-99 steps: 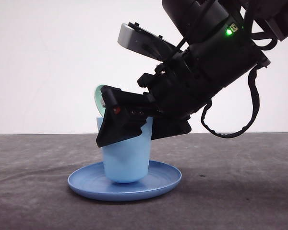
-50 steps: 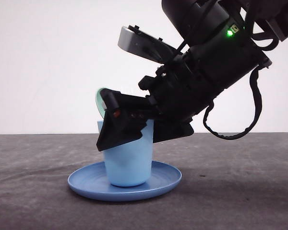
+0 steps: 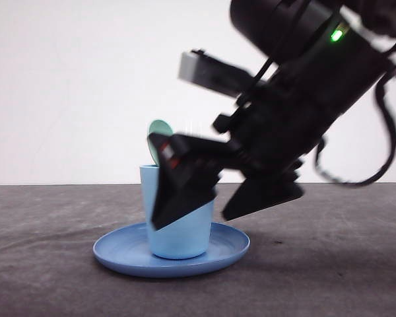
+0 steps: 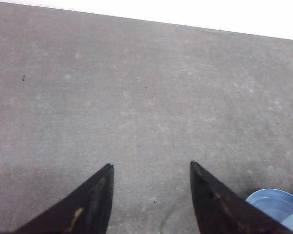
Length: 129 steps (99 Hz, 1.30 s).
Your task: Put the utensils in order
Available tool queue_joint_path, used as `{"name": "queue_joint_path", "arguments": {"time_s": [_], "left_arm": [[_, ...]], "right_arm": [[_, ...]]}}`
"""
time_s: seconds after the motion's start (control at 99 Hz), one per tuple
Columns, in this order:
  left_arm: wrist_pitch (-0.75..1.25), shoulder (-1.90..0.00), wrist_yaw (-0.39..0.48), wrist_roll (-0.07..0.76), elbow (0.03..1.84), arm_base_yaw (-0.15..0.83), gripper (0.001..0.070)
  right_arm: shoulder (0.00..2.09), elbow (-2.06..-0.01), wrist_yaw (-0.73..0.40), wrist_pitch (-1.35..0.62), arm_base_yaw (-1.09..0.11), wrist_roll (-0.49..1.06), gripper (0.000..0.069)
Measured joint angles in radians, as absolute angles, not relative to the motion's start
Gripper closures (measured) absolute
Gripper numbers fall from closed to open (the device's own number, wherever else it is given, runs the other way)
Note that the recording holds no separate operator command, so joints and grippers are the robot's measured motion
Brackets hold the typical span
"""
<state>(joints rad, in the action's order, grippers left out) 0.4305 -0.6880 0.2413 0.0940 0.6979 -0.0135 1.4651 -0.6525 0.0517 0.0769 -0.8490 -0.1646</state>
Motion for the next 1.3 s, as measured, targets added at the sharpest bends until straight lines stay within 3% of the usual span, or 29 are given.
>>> {"name": "queue_joint_path", "arguments": {"time_s": [0.263,0.535,0.859,1.303], "left_arm": [[0.432,-0.688,0.241,0.094,0.698,-0.014,0.0414],[0.457,-0.688,0.241,0.094,0.698,-0.014,0.0414],[0.512,-0.688,0.22,0.093,0.698,0.006,0.0414],[0.543,-0.688,0.179,0.086,0.698,0.062,0.0414]], "right_arm": [[1.198,-0.653,0.0,-0.26,-0.781,-0.182,0.0012],[0.883,-0.653,-0.052,-0.508,-0.51,-0.188,0.0012],[0.713,-0.653,0.089,-0.709,-0.206,-0.187,0.0012],[0.728,-0.654,0.101,-0.748,-0.166,-0.142,0.0012]]}}
